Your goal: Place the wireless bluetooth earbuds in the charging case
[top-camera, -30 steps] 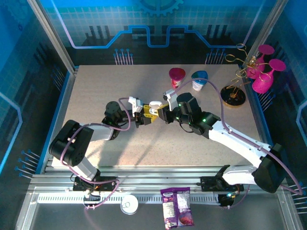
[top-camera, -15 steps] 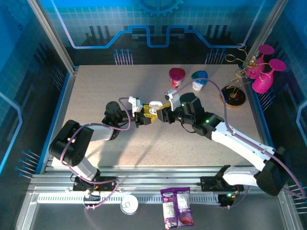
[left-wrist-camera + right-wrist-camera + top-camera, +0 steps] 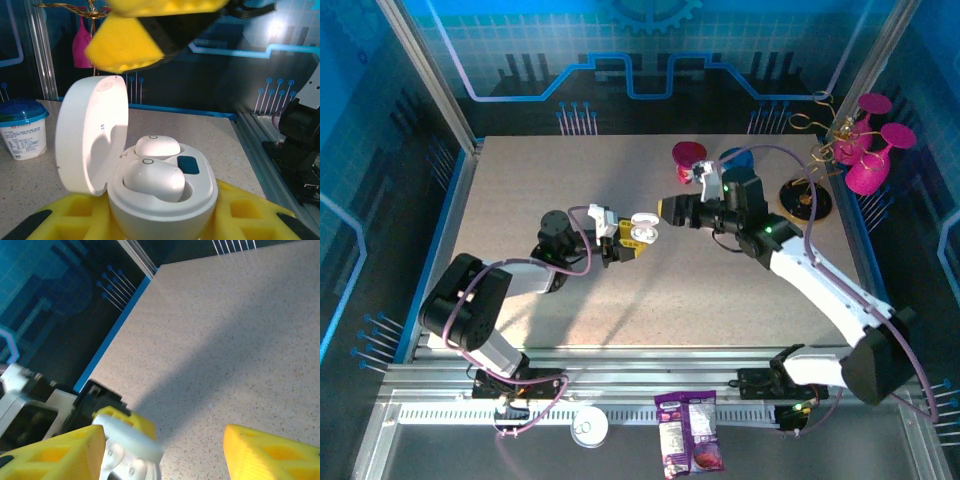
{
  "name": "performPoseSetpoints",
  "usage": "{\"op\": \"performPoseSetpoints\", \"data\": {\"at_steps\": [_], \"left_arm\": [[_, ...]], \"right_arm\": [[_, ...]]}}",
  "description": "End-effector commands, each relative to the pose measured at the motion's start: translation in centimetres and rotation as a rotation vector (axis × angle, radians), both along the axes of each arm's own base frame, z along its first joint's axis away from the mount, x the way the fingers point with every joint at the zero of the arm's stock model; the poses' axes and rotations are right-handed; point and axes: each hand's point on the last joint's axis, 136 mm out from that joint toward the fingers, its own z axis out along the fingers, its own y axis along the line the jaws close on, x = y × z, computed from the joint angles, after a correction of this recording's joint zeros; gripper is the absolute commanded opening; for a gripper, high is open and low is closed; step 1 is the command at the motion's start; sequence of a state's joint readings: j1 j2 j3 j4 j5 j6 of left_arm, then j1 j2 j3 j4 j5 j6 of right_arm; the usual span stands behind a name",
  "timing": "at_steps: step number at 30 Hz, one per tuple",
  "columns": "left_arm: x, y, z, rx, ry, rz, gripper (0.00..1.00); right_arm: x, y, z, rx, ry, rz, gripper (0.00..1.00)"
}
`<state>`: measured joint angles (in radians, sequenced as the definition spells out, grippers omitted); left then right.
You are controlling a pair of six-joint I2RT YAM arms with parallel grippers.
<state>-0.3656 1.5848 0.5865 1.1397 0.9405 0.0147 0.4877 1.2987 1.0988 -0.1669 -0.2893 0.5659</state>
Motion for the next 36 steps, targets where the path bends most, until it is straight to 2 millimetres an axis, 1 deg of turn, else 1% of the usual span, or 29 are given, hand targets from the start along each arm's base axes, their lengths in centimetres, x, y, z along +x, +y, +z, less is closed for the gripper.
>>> {"op": "performPoseSetpoints", "data": {"at_steps": [1, 3, 6, 10, 16, 20, 27, 30, 33, 36], "left_arm": [[-0.8, 0.1, 0.3, 0.026, -0.07, -0.019, 0.24], [-0.9, 0.1, 0.3, 0.03, -0.071, -0.017, 0.24], [-0.9, 0.2, 0.5, 0.031, -0.078, -0.011, 0.25], [-0.5, 0.2, 0.7, 0.032, -0.076, 0.005, 0.23], [-0.3, 0.2, 0.8, 0.024, -0.06, 0.017, 0.22], [-0.4, 0.3, 1.0, 0.02, -0.064, 0.023, 0.22], [-0.5, 0.4, 1.3, 0.019, -0.068, 0.031, 0.22], [-0.6, 0.4, 1.2, 0.022, -0.075, 0.028, 0.22], [-0.7, 0.5, 1.0, 0.03, -0.084, 0.027, 0.22], [-0.9, 0.5, 0.6, 0.043, -0.083, 0.026, 0.22]], "right_arm": [[0.2, 0.5, -0.6, 0.06, 0.156, 0.043, 0.64], [0.2, 1.1, -0.9, 0.08, 0.206, 0.099, 0.64], [-0.2, 1.7, -1.6, 0.062, 0.238, 0.152, 0.65], [-0.9, 1.5, -2.1, 0.045, 0.246, 0.164, 0.65], [-2.9, 1.0, -2.9, 0.021, 0.245, 0.216, 0.66], [-3.8, 1.0, -2.9, 0.018, 0.246, 0.253, 0.67], [-4.5, 1.1, -3.0, -0.006, 0.236, 0.286, 0.67], [-4.3, 1.1, -2.1, 0.021, 0.2, 0.27, 0.67], [-4.3, 1.5, -0.2, 0.088, 0.142, 0.286, 0.67], [-3.9, 1.9, 1.1, 0.133, 0.119, 0.302, 0.71]]}}
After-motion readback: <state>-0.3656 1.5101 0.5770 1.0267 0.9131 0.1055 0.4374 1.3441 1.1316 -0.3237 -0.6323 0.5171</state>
